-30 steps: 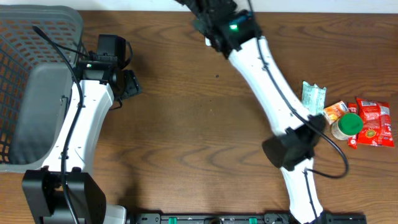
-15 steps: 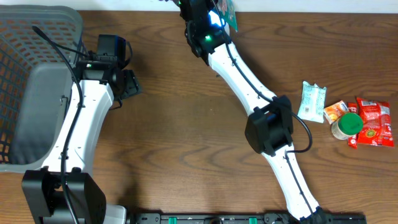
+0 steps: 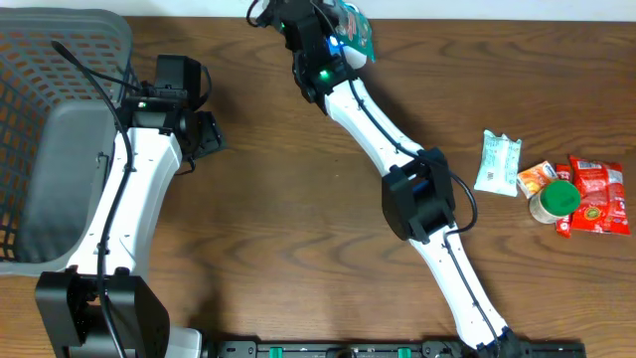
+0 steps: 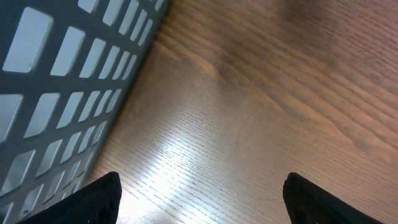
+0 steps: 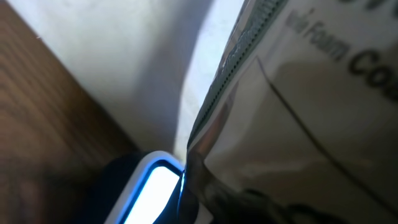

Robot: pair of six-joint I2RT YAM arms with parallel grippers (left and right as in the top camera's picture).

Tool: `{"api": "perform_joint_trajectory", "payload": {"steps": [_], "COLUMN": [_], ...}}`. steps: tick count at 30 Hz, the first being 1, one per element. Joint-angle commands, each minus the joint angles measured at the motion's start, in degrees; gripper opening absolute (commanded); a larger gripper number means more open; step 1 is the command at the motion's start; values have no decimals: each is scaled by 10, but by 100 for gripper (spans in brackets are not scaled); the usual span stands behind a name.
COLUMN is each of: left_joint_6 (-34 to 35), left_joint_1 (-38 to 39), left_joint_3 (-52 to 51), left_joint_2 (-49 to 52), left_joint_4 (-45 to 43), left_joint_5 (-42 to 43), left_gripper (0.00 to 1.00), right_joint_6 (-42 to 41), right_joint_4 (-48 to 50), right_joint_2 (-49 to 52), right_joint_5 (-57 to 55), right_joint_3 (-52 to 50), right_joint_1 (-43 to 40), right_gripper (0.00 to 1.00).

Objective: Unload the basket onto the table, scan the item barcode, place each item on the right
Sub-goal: 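Carry the 3M pack right and lower it beside the wipes packet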

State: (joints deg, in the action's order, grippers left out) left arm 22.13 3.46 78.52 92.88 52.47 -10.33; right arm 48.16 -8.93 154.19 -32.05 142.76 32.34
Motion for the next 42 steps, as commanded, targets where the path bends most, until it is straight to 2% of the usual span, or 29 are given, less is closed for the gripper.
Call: {"api": "perform_joint_trajectory", "payload": {"steps": [1,5,10,15,23,30,35,39,42], "left_joint_6": [3,3,3,3,3,3,3,3,3], "left_joint_1": [-2,-2,-2,-2,-2,-2,-2,-2,-2], "left_joint_3": [11,11,11,11,11,11,11,11,11], "left_joint_2": [-6,-6,-6,-6,-6,-6,-6,-6,-6], "left_joint_4": [1,1,1,1,1,1,1,1,1], "left_joint_5": [-9,-9,-9,-9,-9,-9,-9,-9,-9], "left_gripper": [83,83,84,84,84,84,84,84,84], "right_joint_6": [1,-1,-74,-134,-176,-209,-242,-344,-408], "right_joint_4": [4,8,45,32,29,17,-96,-239,-351], "right_joint_2": [12,16,16,16,15,-42,-146,-236,-297], "right_joint_5": [16,30,30,30,30,19,19,27,51], "right_joint_3": [6,6,6,6,7,7,7,7,7], "right_joint_1": [3,3,5,9,5,-3,-5,-12,-27], "right_gripper": [1,1,1,1,2,2,2,6,6]}}
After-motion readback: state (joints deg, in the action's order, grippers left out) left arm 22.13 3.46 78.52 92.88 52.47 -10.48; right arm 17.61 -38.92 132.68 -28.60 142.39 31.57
